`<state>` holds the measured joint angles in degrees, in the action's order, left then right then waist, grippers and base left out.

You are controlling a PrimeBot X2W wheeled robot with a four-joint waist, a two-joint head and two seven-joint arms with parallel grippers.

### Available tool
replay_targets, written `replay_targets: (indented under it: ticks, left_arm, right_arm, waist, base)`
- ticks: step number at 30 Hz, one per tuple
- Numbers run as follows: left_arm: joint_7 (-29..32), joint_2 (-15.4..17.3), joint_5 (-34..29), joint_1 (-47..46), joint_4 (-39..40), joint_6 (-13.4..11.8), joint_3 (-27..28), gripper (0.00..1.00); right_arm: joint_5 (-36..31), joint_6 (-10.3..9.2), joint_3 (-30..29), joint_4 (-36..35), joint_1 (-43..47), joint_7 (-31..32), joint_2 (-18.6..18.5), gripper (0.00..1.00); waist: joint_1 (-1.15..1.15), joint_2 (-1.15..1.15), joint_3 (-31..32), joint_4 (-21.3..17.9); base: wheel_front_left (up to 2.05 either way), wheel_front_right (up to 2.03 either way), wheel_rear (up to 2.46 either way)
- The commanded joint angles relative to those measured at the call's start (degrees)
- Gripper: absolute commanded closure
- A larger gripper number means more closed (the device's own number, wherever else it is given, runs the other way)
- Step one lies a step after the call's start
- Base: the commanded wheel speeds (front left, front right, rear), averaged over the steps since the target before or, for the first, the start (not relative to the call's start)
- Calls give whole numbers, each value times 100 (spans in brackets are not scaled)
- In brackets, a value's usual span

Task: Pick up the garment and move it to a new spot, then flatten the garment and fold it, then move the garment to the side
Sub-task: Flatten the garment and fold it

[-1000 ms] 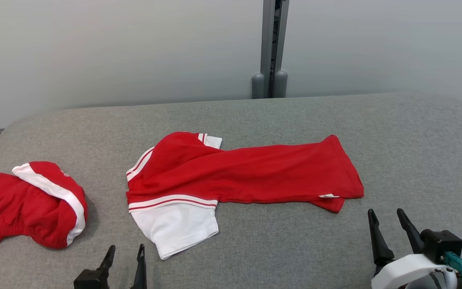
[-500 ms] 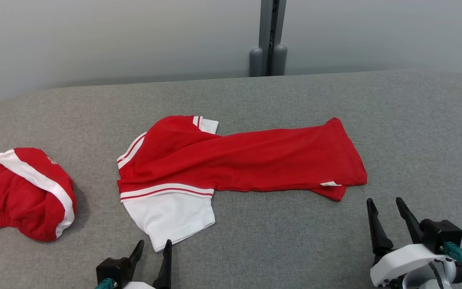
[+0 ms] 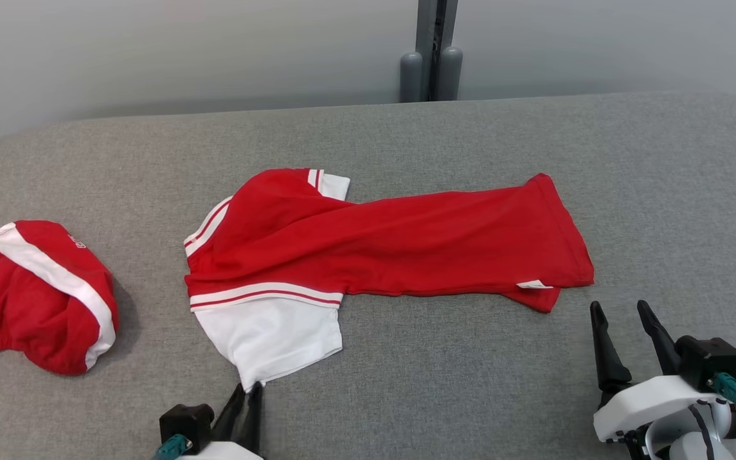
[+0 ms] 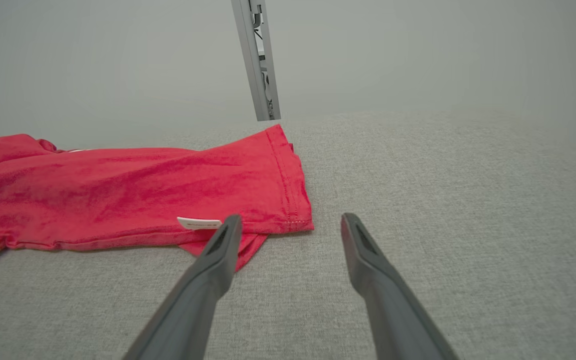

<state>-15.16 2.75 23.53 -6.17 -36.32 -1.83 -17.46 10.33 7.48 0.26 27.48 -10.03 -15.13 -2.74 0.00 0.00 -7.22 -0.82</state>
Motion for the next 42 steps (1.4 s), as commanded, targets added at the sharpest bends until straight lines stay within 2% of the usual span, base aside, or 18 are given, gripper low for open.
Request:
replay_targets:
  ticks: [1,15,28,29,30,32,33,36,42]
  left_arm:
    - [1,25,-67,-64,-31,-18,11,100]
    - [-1,26,-559,-233,388,43,34,100]
    - [1,26,-756,-336,573,98,-24,100]
    - [1,26,-771,-365,583,87,-28,100]
    - [2,27,-786,-390,591,79,-33,100]
    - [3,27,-792,-411,601,69,-41,100]
    - [3,27,-800,-408,602,63,-42,100]
    - [1,29,-851,-419,679,29,16,100]
    - [0,30,-996,-467,1082,15,298,100]
  right_arm:
    - [21,2,-34,24,-55,-2,-34,0]
    - [-114,2,-478,599,-658,-2,-35,0]
    - [-225,2,-953,1184,-1140,-1,-35,0]
    - [-204,2,-977,1223,-1200,-1,-35,12]
    - [-173,2,-982,1275,-1248,-2,-35,29]
    - [-147,2,-940,1392,-1299,-2,-32,87]
    - [-95,2,-897,1447,-1315,-1,-32,100]
    - [36,2,-853,1447,-1315,-1,-28,100]
    - [399,2,-728,808,-1184,-1,-32,100]
  waist:
    - [0,0,-21,47]
    - [0,0,-412,527]
    - [0,0,-787,741]
    - [0,0,-822,751]
    - [0,0,-849,759]
    - [0,0,-889,771]
    - [0,0,-894,775]
    - [0,0,-857,762]
    - [0,0,-525,672]
  base:
    - [0,0,0]
    - [0,0,0]
    - [0,0,0]
    - [0,0,0]
    - [0,0,0]
    - [0,0,0]
    - [0,0,0]
    - [0,0,0]
    - [0,0,0]
